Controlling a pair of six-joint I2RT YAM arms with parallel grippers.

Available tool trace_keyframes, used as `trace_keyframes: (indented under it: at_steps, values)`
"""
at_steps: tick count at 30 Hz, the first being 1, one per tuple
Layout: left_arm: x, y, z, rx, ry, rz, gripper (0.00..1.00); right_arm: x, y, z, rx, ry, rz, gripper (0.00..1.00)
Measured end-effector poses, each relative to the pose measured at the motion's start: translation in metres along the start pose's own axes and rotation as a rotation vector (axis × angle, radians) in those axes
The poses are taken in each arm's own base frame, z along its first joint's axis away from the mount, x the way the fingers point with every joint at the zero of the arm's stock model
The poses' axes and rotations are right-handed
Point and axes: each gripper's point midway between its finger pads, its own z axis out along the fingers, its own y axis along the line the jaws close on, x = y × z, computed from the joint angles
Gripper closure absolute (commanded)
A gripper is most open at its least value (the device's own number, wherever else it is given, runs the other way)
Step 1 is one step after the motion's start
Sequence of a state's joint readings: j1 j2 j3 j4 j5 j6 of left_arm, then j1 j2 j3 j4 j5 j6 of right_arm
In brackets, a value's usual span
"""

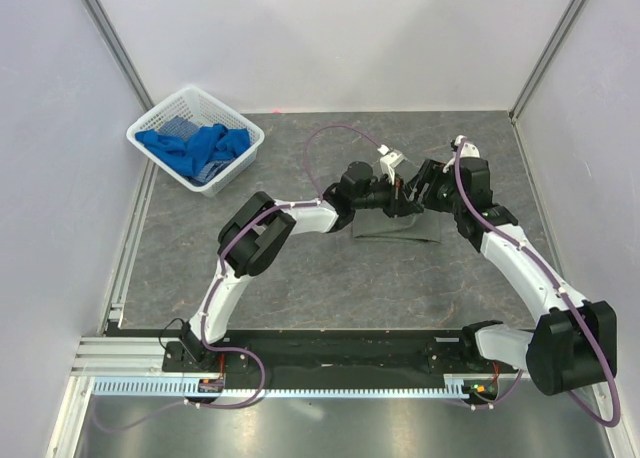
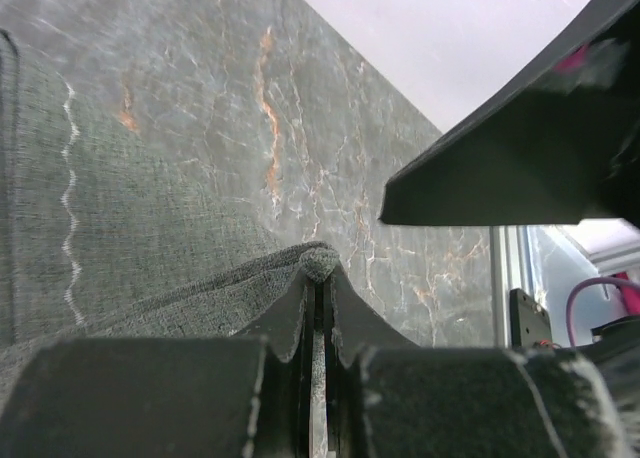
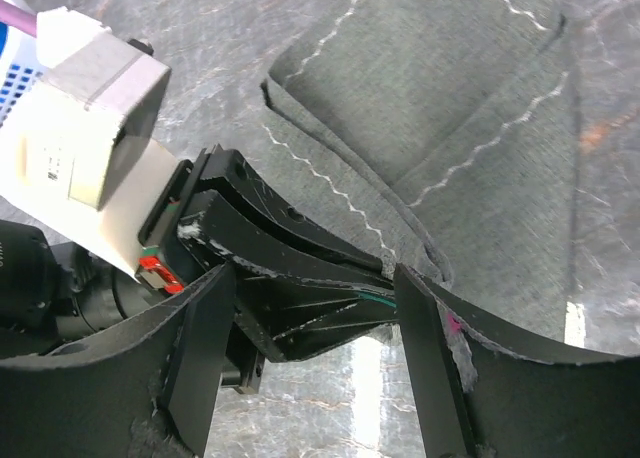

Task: Fold the napkin, place the utensils inside, and roll it up
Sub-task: Fold the napkin

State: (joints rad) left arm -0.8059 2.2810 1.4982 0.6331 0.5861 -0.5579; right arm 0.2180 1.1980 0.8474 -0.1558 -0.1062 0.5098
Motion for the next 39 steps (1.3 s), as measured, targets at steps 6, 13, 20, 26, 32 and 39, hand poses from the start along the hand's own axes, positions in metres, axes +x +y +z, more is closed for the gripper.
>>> trace_keyframes:
  at_steps: [6, 13, 20, 26, 32, 39]
  values:
    - [0.015, 0.006, 0.011, 0.002, 0.039, 0.011, 0.98, 0.003, -0.009, 0.000, 0.030, 0.005, 0.011, 0.26]
    - [0.030, 0.014, 0.016, -0.005, 0.067, 0.016, 0.98, 0.008, -0.019, 0.001, 0.064, 0.009, 0.016, 0.26]
    - [0.041, 0.021, 0.021, -0.016, 0.088, 0.005, 0.81, 0.009, -0.021, 0.001, 0.074, 0.010, 0.023, 0.26]
    - [0.067, 0.014, 0.030, -0.010, 0.139, -0.006, 0.43, 0.010, -0.002, -0.002, 0.001, 0.013, 0.025, 0.25]
    - [0.072, 0.004, 0.033, 0.006, 0.148, -0.005, 0.20, -0.002, 0.003, -0.009, -0.013, -0.022, 0.024, 0.24]
    - [0.049, -0.012, 0.024, 0.016, 0.106, 0.015, 0.07, -0.033, 0.004, -0.016, -0.025, -0.082, 0.049, 0.23]
